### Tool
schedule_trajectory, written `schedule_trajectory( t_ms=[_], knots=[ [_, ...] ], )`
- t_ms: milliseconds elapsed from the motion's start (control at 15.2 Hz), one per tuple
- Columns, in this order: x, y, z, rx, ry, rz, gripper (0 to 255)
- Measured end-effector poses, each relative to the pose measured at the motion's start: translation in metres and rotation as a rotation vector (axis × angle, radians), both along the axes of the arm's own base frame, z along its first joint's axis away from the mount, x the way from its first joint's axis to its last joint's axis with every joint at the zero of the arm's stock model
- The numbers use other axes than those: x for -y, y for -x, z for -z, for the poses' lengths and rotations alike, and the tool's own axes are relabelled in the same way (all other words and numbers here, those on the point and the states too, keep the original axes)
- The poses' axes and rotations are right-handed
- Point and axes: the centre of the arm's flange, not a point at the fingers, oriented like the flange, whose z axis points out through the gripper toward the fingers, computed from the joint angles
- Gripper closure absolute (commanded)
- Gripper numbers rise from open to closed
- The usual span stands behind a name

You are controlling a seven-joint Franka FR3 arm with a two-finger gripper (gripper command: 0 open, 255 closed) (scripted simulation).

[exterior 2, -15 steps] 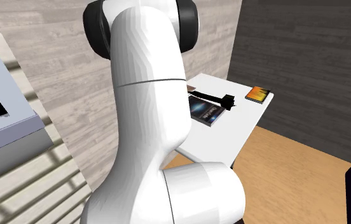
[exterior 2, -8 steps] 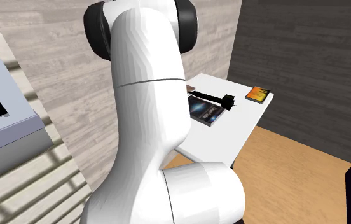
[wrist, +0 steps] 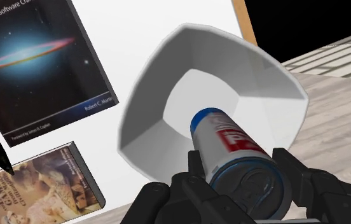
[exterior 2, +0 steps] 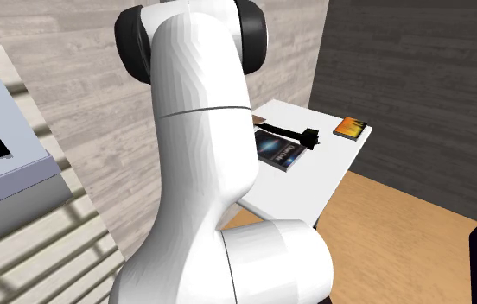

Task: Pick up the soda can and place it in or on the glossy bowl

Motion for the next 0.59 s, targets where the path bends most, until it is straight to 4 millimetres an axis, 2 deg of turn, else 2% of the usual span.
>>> schedule_trajectory(
  t_ms=[330, 396, 594],
  knots=[
    [0.0002, 0.0000, 0.0010, 0.001, 0.000, 0.000, 255],
    [0.0001, 0.0000, 0.0011, 0.001, 0.000, 0.000, 0],
    [0.0001, 0.0000, 0.0008, 0.001, 0.000, 0.000, 0]
  ],
)
